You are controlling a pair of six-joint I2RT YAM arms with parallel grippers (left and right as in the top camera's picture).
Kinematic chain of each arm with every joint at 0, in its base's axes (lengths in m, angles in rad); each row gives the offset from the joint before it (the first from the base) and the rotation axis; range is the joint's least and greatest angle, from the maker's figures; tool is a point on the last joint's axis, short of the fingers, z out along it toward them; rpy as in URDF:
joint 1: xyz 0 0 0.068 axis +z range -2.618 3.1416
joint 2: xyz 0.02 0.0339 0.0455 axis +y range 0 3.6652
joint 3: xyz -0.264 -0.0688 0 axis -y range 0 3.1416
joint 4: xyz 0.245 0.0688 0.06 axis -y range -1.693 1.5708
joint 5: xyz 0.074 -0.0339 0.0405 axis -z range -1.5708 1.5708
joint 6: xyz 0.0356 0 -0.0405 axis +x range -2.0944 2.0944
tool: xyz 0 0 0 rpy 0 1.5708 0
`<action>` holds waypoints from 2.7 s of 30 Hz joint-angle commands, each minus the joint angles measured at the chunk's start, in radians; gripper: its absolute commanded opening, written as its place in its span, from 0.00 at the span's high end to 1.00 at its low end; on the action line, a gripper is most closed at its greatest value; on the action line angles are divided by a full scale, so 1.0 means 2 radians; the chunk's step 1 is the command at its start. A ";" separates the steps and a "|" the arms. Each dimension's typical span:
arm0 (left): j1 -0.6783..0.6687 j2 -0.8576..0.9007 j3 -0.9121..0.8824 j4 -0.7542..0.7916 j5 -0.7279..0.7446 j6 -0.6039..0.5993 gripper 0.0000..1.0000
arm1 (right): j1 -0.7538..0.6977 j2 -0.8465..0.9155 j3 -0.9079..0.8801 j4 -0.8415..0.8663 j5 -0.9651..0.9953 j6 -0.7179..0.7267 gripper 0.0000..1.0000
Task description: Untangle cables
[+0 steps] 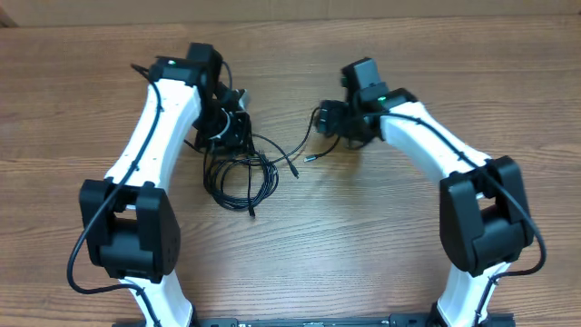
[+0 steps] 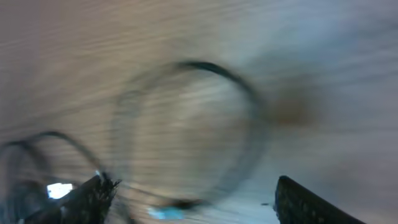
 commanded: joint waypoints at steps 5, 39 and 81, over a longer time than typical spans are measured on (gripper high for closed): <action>-0.062 0.003 -0.053 0.029 -0.081 -0.047 0.55 | -0.083 0.001 0.000 -0.119 0.015 0.013 0.07; -0.082 0.003 0.142 -0.007 -0.103 -0.132 0.96 | -0.108 0.002 -0.045 -0.169 0.001 0.013 0.04; -0.080 0.004 0.329 -0.075 -0.147 -0.109 0.96 | -0.103 0.002 -0.045 -0.085 -0.340 0.028 0.01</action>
